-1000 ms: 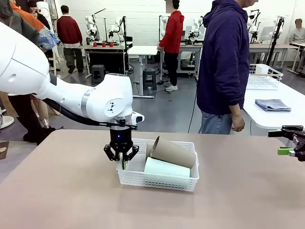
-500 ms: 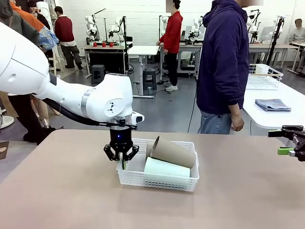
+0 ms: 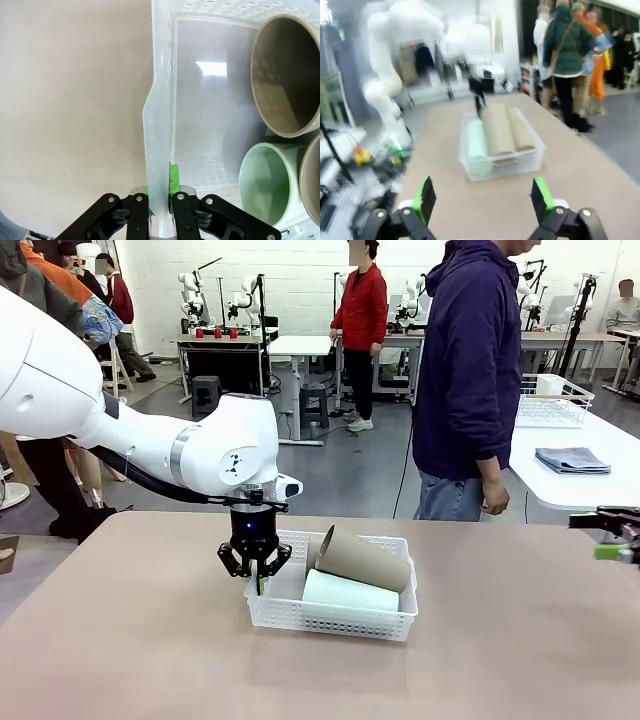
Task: Clean and organize the cups into the basket.
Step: Move the Organizing basket back to the left side of the table.
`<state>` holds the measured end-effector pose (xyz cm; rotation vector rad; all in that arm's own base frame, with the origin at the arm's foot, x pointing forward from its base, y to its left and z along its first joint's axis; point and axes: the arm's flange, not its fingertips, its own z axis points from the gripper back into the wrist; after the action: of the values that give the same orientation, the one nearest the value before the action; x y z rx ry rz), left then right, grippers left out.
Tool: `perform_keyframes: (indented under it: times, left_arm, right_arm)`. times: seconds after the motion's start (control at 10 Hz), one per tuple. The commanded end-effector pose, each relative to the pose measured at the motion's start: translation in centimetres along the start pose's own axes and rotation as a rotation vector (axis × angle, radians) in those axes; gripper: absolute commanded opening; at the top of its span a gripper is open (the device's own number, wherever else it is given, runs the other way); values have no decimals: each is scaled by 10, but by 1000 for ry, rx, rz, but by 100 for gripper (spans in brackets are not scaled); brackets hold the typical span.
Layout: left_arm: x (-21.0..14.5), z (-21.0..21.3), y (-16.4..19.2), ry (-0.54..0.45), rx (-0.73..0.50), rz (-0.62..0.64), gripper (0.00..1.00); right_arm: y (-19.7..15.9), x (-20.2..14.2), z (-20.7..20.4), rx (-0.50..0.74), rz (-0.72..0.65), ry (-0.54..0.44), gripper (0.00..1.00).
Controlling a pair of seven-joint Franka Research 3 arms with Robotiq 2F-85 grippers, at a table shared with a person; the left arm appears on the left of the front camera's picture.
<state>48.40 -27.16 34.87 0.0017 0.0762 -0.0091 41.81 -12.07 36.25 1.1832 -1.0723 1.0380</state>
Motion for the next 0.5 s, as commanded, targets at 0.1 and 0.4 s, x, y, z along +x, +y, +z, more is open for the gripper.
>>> perform_keyframes:
  times: [0.1, 0.4]
  left_arm:
    - [0, 2, 1, -6, -1, 0, 0]
    - [0, 2, 1, -6, -1, 0, 0]
  right_arm:
    - [-8, 9, 59, 84, -694, -187, 100]
    - [14, -2, 102, -63, -1031, -114, 100]
